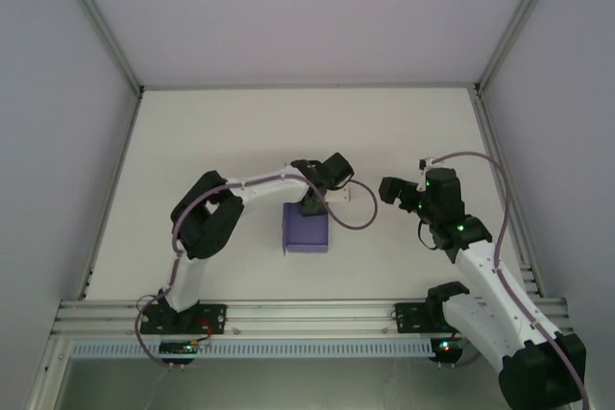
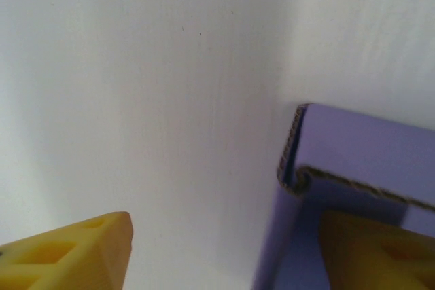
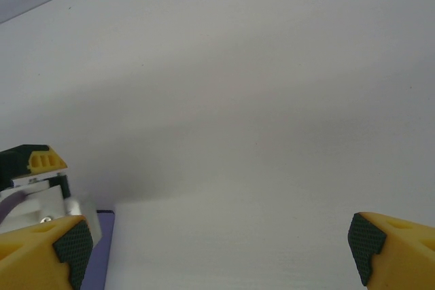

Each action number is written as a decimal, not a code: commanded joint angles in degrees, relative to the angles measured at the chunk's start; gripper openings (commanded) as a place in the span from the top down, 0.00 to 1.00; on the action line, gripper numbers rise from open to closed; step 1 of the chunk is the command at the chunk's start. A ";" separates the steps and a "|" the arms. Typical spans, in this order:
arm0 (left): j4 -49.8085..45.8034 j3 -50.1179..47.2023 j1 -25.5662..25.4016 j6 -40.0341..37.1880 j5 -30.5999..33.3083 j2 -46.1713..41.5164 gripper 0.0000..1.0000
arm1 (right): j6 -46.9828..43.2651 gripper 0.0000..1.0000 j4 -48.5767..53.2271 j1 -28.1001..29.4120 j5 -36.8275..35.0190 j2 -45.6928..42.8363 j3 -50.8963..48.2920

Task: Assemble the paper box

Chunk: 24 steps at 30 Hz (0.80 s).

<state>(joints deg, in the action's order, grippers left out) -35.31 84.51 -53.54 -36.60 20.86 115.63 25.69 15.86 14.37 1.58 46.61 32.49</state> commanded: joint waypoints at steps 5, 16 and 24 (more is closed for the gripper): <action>-2.27 0.10 -0.59 -2.51 -3.25 -8.38 0.00 | -1.34 0.00 -1.50 -1.03 1.70 1.06 0.36; 14.62 -5.33 6.57 9.53 -14.13 -26.68 0.00 | -10.03 0.01 -11.23 -1.15 14.30 10.60 3.06; 21.53 -21.10 20.02 39.50 -17.32 -48.34 0.00 | -36.31 0.01 -3.82 13.89 15.68 32.35 16.96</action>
<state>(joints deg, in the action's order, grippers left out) -15.31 67.57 -35.88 -12.05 5.04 70.91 2.92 8.10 24.82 15.05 73.89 43.90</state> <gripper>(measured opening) 0.994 0.993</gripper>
